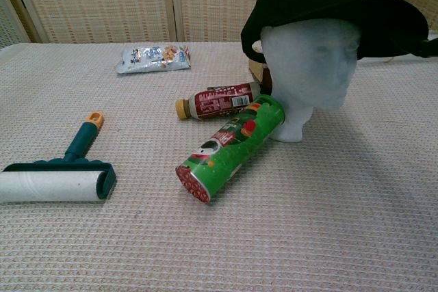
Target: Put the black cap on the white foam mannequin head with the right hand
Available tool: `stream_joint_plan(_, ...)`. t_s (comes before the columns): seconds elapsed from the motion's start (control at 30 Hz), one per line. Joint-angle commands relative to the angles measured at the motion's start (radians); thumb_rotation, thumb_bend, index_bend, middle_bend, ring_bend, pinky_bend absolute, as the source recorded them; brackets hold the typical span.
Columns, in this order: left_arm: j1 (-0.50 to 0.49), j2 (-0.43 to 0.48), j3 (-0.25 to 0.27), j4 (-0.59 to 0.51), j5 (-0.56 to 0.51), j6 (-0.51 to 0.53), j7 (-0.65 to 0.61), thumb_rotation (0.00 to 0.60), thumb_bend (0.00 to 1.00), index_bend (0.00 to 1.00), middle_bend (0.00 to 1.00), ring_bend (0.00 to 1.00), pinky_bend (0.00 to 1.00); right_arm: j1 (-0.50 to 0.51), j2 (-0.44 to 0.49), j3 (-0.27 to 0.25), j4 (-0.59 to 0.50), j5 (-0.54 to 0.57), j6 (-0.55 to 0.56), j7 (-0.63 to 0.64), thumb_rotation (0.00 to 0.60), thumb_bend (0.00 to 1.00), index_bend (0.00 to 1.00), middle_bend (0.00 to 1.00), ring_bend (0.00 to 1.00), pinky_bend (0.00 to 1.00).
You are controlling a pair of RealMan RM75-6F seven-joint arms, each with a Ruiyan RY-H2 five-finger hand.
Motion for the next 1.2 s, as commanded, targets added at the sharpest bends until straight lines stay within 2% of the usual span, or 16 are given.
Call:
stream_joint_plan(0.03, 0.000, 0.000, -0.001, 0.000, -0.001, -0.001, -0.001, 0.600, 0.16, 0.14, 0.09, 0.03, 0.09, -0.026, 0.046, -0.013, -0.072, 0.020, -0.027, -0.015, 0.600, 0.11, 0.00, 0.02, 0.00, 0.00)
stream_joint_plan(0.2, 0.000, -0.001, 0.000, 0.002, 0.002, 0.002, 0.003, 0.600, 0.16, 0.14, 0.09, 0.03, 0.09, -0.066, 0.123, -0.038, -0.154, 0.010, -0.026, -0.019, 0.600, 0.06, 0.00, 0.00, 0.00, 0.00)
stream_joint_plan(0.4, -0.001, 0.001, 0.007, 0.002, 0.011, -0.002, 0.005, 0.600, 0.16, 0.14, 0.09, 0.03, 0.09, -0.176, 0.286, -0.117, -0.260, 0.008, 0.015, -0.001, 0.600, 0.06, 0.00, 0.00, 0.00, 0.00)
stream_joint_plan(0.5, -0.004, 0.019, 0.021, -0.014, 0.007, -0.034, 0.001, 0.600, 0.16, 0.14, 0.09, 0.03, 0.09, -0.239, 0.387, -0.171, -0.320, 0.052, 0.007, 0.068, 0.600, 0.06, 0.00, 0.00, 0.00, 0.00)
stream_joint_plan(0.63, -0.016, 0.028, 0.033, -0.022, -0.011, -0.087, 0.043, 0.600, 0.16, 0.14, 0.09, 0.02, 0.09, -0.291, 0.541, -0.232, -0.394, 0.201, -0.106, 0.181, 0.600, 0.06, 0.00, 0.00, 0.00, 0.00)
stream_joint_plan(0.8, -0.028, 0.019, 0.064, -0.027, 0.023, -0.117, 0.061, 0.600, 0.16, 0.14, 0.09, 0.02, 0.09, -0.317, 0.603, -0.211, -0.357, 0.331, -0.174, 0.302, 0.600, 0.06, 0.00, 0.00, 0.00, 0.00)
stream_joint_plan(1.0, -0.036, -0.016, 0.082, -0.003, 0.039, -0.132, 0.114, 0.600, 0.16, 0.14, 0.09, 0.02, 0.09, -0.336, 0.658, -0.204, -0.355, 0.298, -0.167, 0.349, 0.600, 0.06, 0.00, 0.00, 0.00, 0.00)
stream_joint_plan(1.2, -0.041, -0.028, 0.083, 0.016, 0.031, -0.143, 0.118, 0.600, 0.16, 0.14, 0.09, 0.02, 0.09, -0.359, 0.647, -0.174, -0.351, 0.291, -0.136, 0.331, 0.600, 0.06, 0.00, 0.00, 0.00, 0.00)
